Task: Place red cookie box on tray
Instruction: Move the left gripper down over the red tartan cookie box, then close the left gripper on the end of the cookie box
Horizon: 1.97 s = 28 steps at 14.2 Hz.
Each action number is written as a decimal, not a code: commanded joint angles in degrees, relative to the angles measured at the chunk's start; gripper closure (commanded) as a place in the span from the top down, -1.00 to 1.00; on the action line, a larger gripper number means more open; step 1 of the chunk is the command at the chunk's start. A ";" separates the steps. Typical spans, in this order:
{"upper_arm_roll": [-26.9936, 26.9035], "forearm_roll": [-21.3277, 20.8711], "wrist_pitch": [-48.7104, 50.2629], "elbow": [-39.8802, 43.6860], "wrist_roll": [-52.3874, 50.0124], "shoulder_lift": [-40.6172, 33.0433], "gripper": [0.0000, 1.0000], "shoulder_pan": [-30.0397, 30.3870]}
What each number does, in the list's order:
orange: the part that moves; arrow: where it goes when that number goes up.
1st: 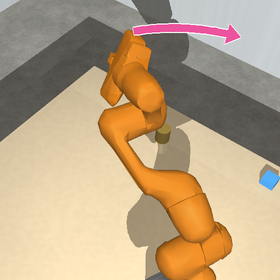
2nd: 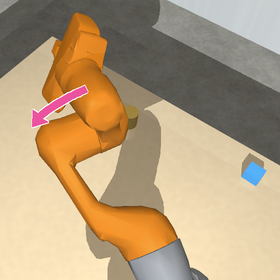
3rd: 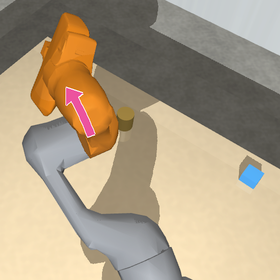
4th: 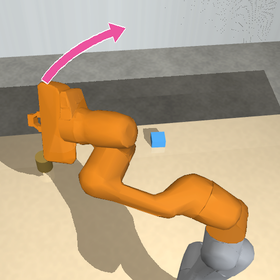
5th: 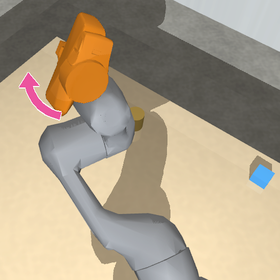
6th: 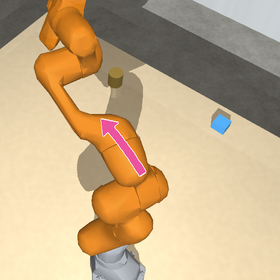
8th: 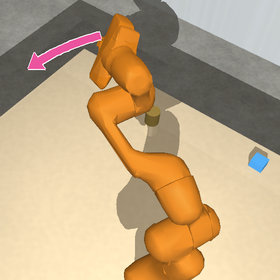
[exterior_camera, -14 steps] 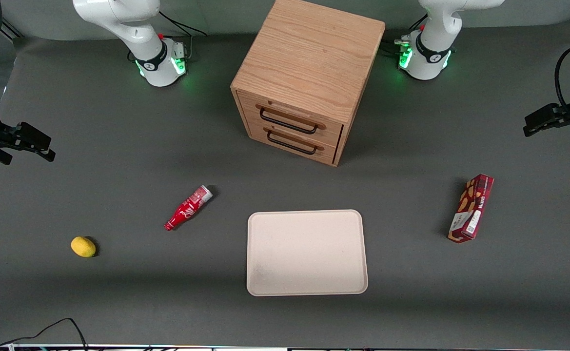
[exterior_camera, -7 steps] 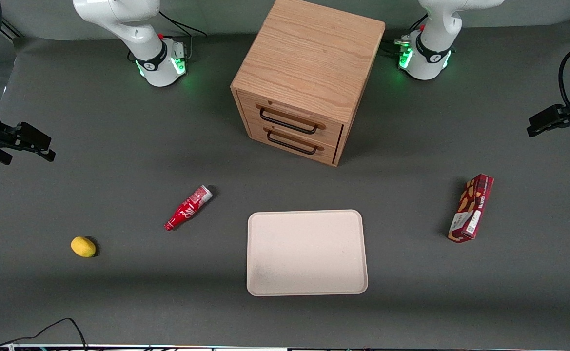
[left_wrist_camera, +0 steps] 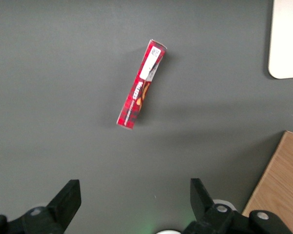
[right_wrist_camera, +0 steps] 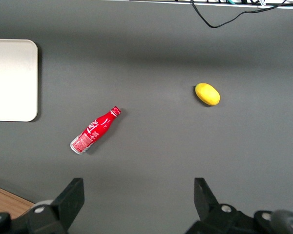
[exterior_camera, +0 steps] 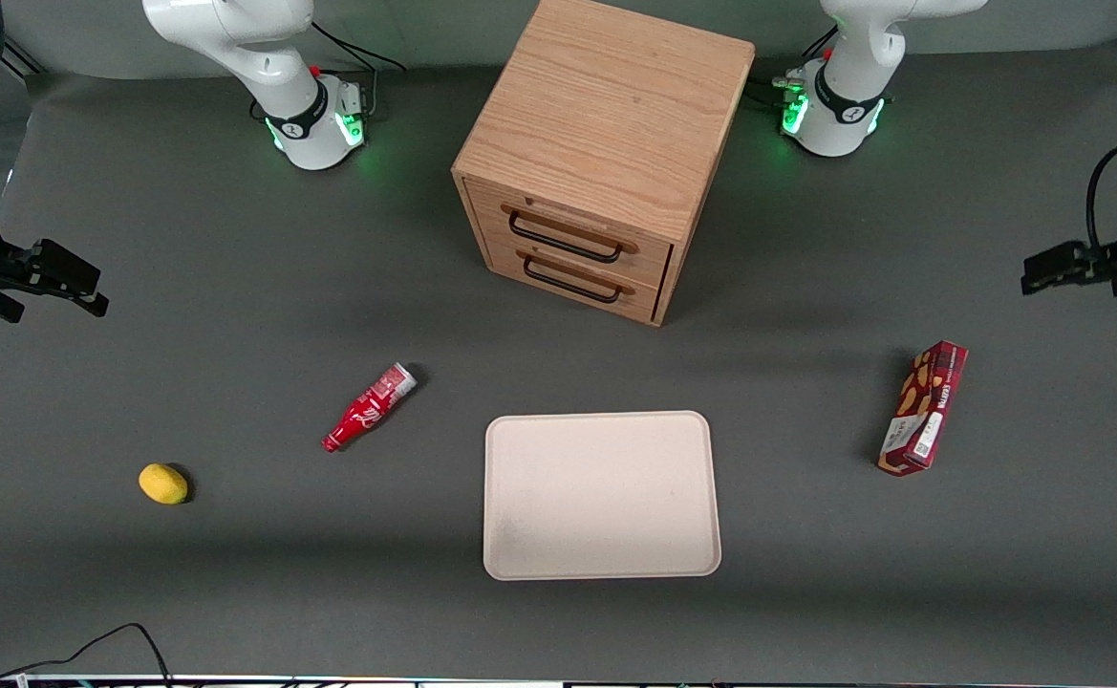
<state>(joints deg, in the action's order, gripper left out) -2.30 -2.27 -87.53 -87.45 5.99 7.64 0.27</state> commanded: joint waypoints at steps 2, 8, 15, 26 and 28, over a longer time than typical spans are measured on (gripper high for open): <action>0.37 -0.36 -6.14 -0.26 0.78 5.88 1.00 0.34; 0.37 -0.36 -23.70 -10.69 3.92 9.50 1.00 0.61; 0.46 1.30 -36.37 -19.58 14.05 11.61 1.00 1.75; 0.63 1.66 -54.76 -27.60 17.29 16.62 1.00 2.63; 0.72 3.40 -55.29 -27.51 21.15 16.80 1.00 3.33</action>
<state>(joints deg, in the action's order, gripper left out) -2.10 -1.02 -141.93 -114.90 22.74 24.55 2.27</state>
